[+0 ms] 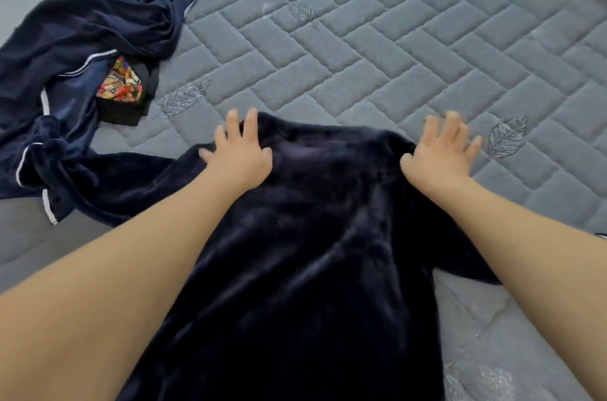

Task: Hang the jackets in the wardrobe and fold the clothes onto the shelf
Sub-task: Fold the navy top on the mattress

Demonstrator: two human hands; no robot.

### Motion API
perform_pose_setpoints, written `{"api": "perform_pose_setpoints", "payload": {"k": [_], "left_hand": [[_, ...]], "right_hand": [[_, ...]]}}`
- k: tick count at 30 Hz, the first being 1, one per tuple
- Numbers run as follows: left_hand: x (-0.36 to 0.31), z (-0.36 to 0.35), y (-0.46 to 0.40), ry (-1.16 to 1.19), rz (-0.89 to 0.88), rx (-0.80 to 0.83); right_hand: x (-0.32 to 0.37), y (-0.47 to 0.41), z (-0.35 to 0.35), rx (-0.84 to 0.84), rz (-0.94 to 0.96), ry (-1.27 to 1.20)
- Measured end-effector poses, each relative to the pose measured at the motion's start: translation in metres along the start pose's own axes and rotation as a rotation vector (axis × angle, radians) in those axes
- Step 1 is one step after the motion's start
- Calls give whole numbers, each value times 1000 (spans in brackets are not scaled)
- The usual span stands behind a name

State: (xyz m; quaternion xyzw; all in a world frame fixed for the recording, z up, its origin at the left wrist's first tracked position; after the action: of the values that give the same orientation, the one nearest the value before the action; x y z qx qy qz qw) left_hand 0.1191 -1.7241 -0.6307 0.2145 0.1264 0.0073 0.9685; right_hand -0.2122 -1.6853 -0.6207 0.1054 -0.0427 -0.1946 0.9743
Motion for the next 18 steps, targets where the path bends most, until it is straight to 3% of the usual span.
{"api": "perform_pose_setpoints", "payload": {"k": [3, 5, 7, 9, 12, 14, 18], "left_hand": [[27, -70, 4, 13, 92, 272], [46, -123, 17, -59, 95, 469], [62, -166, 33, -150, 102, 578], [72, -187, 36, -187, 108, 557], [77, -197, 25, -172, 83, 515], [79, -198, 20, -161, 55, 502], [81, -199, 24, -122, 62, 483]], "right_hand": [[31, 26, -55, 109, 175, 69], [52, 53, -107, 263, 311, 87], [61, 77, -163, 460, 326, 78], [63, 89, -204, 540, 259, 84], [63, 87, -222, 421, 217, 99], [66, 84, -224, 383, 240, 115], [65, 86, -214, 462, 346, -8]]}}
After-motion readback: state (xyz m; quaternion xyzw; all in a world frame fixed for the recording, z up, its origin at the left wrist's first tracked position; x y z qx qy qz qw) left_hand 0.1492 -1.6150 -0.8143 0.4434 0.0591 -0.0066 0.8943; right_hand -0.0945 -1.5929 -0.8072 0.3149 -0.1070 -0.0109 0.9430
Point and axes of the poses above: each hand's wrist, its own y-axis away from the middle knuckle, its own z-axis out of the back of the hand, x = y × z, the point moved 8 cm from there along -y, towards the middle knuckle, and after that the axes turned 8 degrees about x, right-handed, at the moved point
